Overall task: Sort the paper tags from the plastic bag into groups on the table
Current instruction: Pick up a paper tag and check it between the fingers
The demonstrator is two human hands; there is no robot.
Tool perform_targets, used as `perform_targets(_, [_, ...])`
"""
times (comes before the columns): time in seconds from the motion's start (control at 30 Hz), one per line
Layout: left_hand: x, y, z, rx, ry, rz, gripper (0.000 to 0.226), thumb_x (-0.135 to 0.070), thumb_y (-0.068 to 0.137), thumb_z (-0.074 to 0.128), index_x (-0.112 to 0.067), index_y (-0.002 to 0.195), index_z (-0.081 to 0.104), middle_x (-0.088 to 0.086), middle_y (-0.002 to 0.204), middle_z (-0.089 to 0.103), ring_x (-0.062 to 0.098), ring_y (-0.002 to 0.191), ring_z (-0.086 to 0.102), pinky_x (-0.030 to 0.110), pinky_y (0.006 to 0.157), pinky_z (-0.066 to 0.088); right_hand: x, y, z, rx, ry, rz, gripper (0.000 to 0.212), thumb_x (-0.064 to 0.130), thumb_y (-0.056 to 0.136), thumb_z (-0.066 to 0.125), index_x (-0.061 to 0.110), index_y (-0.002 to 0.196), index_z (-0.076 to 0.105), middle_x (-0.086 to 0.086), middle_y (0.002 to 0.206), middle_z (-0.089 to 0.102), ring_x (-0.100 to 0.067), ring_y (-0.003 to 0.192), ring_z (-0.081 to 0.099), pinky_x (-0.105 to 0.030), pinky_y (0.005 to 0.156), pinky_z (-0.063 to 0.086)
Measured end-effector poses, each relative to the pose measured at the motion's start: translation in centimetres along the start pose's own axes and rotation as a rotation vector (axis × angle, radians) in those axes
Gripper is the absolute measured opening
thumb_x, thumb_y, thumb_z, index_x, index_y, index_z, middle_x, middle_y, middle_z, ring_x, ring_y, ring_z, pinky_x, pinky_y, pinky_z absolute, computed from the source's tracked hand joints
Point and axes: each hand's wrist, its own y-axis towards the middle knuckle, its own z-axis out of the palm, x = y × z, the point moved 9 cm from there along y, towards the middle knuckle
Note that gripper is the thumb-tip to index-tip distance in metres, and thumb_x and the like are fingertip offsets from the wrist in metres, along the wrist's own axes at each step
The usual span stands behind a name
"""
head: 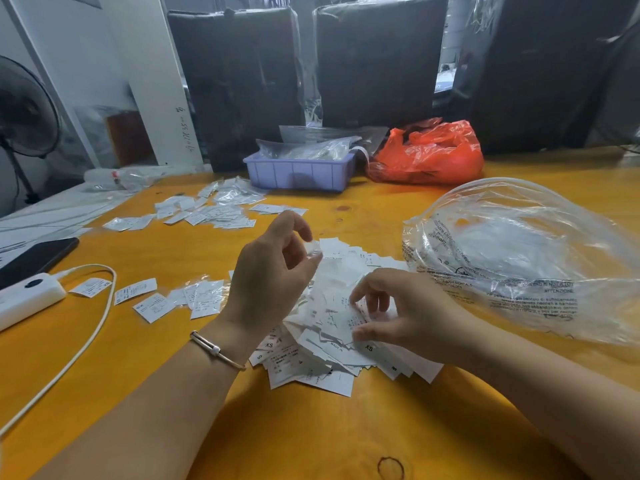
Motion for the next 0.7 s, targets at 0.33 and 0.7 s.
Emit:
perform_targets(0.33, [-0.7, -0.7, 2.2, 0.2, 0.02, 0.067, 0.018, -0.002, 0.082, 0.071, -0.02, 0.082, 0.075, -0.004, 0.081, 0.064, 0.012, 0.068, 0.057, 0.012, 0.056, 0.04, -0.9, -0.1, -1.5, -0.135, 0.321, 0.006, 0.019, 0.018, 0.073, 0.082, 0.018, 0.072, 0.063, 0.0, 0.077, 0.066, -0.003, 0.07, 0.054, -0.026, 0.066, 0.04])
perform_targets(0.7, [-0.1, -0.4, 1.0, 0.039, 0.044, 0.036, 0.016, -0.015, 0.083, 0.078, -0.015, 0.094, 0.067, -0.012, 0.08, 0.07, 0.001, 0.071, 0.065, 0.005, 0.055, 0.04, -3.1, -0.7, -3.2, -0.417, 0.79, 0.07, 0.03, -0.004, 0.079, 0.074, 0.018, 0.1, 0.075, -0.01, 0.065, 0.067, -0.017, 0.053, 0.056, -0.026, 0.049, 0.046])
